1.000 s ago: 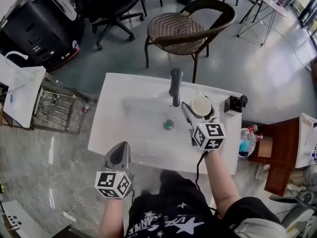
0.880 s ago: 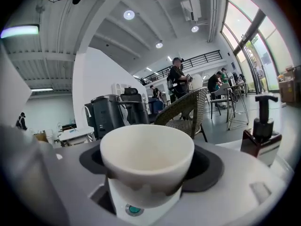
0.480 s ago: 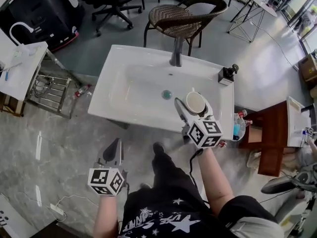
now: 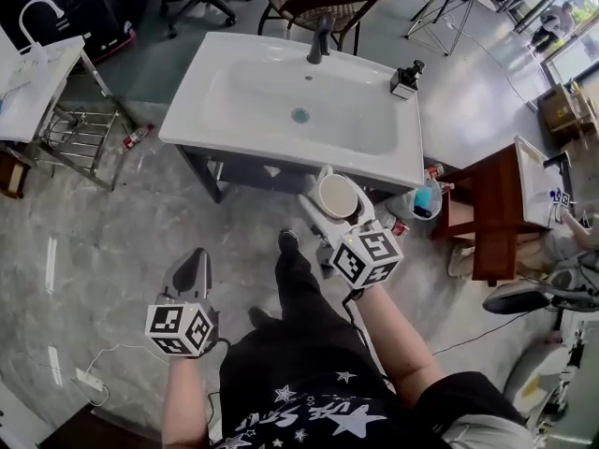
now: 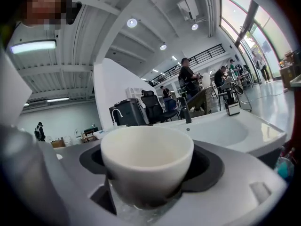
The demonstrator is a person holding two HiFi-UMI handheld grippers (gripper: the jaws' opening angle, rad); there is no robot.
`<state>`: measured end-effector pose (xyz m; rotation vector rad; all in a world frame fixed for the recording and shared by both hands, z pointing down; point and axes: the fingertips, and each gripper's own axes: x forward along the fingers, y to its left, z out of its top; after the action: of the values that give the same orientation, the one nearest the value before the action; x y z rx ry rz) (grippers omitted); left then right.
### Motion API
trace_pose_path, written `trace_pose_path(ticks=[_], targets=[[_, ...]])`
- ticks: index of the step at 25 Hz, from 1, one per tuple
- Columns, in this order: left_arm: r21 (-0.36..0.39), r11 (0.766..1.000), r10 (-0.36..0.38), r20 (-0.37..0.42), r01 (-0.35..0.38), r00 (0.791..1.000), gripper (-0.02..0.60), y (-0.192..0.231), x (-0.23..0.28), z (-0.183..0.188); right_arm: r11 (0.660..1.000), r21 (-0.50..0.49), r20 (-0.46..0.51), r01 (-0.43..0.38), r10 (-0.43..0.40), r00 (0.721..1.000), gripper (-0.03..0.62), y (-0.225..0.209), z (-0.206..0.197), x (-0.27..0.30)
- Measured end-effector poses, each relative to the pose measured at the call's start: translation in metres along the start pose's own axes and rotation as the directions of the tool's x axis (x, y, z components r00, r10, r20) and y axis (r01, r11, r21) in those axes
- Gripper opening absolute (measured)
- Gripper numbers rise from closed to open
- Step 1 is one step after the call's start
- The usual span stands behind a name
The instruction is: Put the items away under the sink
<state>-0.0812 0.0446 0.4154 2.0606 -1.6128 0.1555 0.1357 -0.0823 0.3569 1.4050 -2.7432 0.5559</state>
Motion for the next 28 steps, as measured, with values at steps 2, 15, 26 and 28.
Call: trace_pose_path(ticks=[2, 15, 26, 28], targets=[[-0.014, 1.0, -0.01, -0.009, 0.009, 1.0, 0.009, -0.003, -0.007, -0.014, 1.0, -0.002, -0.033, -0.002, 0.002, 0.999, 0.408, 0.013, -0.016, -0.022], [0.003, 1.0, -0.031, -0.025, 0.031, 0.999, 0.009, -0.031, 0.013, -0.056, 0.997, -0.044, -0.114, 0.061, -0.066, 0.991, 0.41, -0.015, -0.096, -0.066], [0.085, 0.994, -0.06, -0.032, 0.063, 0.998, 0.009, -0.065, 0.07, -0.115, 0.996, -0.085, -0.177, -0.04, 0.024, 0.984, 0.408, -0.065, -0.184, -0.065], [0.094, 0.994, -0.059, -0.024, 0.061, 0.998, 0.009, -0.067, 0.086, -0.125, 0.994, -0.099, -0.181, -0.037, 0.018, 0.983, 0.409, -0.084, -0.199, -0.064]])
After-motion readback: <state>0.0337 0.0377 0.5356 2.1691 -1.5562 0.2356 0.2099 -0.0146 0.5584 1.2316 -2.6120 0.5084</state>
